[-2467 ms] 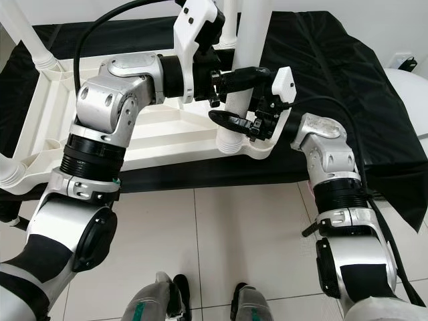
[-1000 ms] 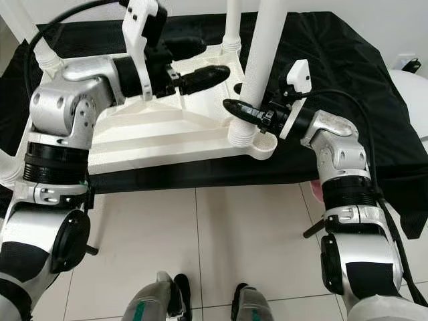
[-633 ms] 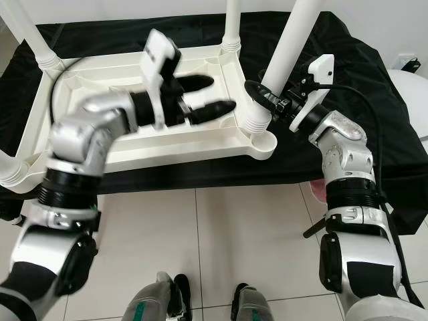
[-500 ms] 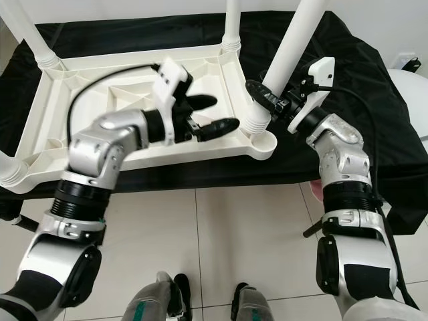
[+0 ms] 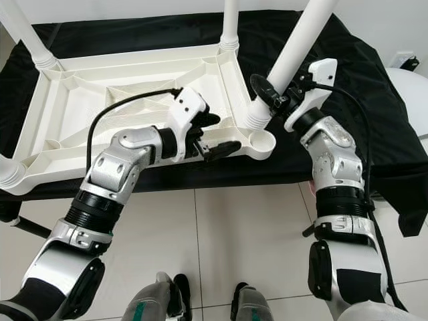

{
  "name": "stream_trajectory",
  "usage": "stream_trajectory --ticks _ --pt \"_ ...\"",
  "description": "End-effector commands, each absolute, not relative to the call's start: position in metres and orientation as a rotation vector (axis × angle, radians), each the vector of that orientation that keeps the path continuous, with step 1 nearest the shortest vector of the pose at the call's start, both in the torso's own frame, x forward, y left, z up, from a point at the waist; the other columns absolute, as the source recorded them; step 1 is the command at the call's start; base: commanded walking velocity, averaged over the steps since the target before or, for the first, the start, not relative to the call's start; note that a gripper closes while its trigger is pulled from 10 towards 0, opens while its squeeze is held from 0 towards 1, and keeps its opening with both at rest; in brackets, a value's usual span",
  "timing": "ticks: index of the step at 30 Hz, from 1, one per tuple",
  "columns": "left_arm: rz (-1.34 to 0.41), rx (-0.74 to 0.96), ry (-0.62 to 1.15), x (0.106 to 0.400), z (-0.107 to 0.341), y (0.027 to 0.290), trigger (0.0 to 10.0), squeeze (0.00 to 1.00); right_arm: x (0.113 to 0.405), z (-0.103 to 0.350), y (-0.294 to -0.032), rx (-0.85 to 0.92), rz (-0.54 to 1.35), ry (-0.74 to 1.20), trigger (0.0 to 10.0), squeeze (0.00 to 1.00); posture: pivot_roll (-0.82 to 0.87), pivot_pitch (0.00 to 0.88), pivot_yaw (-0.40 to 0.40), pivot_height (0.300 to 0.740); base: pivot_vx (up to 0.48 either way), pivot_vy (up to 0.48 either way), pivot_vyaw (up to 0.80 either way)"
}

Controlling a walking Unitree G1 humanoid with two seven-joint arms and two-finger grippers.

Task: Building children table

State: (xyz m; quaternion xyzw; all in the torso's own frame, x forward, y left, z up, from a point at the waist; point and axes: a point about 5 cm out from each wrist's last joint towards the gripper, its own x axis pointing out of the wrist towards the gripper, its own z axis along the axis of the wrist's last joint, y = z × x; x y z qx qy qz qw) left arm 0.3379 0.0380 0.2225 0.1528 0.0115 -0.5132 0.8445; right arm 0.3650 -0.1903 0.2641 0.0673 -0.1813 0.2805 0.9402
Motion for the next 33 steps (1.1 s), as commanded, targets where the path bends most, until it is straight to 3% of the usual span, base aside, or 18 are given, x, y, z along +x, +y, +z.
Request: stream_trajectory --ticks 1,10,22,23,27,28,29,30,33 --pt "-0.891 0.35 0.046 0.346 0.209 0.043 10.0 0.0 0.361 0.268 -0.19 0.162 0.577 -0.395 10.0 0.0 -0.12 0.142 0.03 0.74 0.0 0.0 0.0" --pt "-0.87 0.411 0.094 0.353 0.193 0.038 10.0 0.0 0.351 0.262 -0.188 0.129 0.59 -0.399 10.0 0.0 -0.14 0.13 0.036 0.74 0.0 0.0 0.0" --pt "-0.913 0.448 0.038 0.361 0.202 0.02 10.0 0.0 0.344 0.264 -0.188 0.134 0.588 -0.403 10.0 0.0 -0.16 0.125 0.046 0.74 0.0 0.0 0.0" --pt "-0.916 0.451 0.038 0.361 0.202 0.019 4.2 0.0 0.343 0.264 -0.188 0.133 0.587 -0.403 10.0 0.0 -0.16 0.125 0.046 0.74 0.0 0.0 0.0" --pt "-0.918 0.453 0.039 0.362 0.202 0.019 4.2 0.0 0.343 0.264 -0.188 0.133 0.586 -0.403 10.0 0.0 -0.16 0.125 0.046 0.74 0.0 0.0 0.0" --pt "-0.918 0.458 0.054 0.363 0.199 0.019 7.7 0.0 0.342 0.264 -0.189 0.131 0.583 -0.405 10.0 0.0 -0.16 0.129 0.053 0.74 0.0 0.0 0.0" --pt "-0.917 0.461 0.065 0.364 0.197 0.019 7.7 0.0 0.341 0.265 -0.189 0.129 0.582 -0.406 10.0 0.0 -0.16 0.129 0.053 0.74 0.0 0.0 0.0" --pt "-0.92 0.465 0.074 0.364 0.195 0.02 9.4 0.0 0.341 0.265 -0.19 0.128 0.579 -0.408 10.0 0.0 -0.16 0.131 0.055 0.74 0.0 0.0 0.0" --pt "-0.923 0.467 0.079 0.364 0.194 0.02 9.4 0.0 0.34 0.265 -0.19 0.127 0.578 -0.409 10.0 0.0 -0.16 0.131 0.055 0.74 0.0 0.0 0.0"
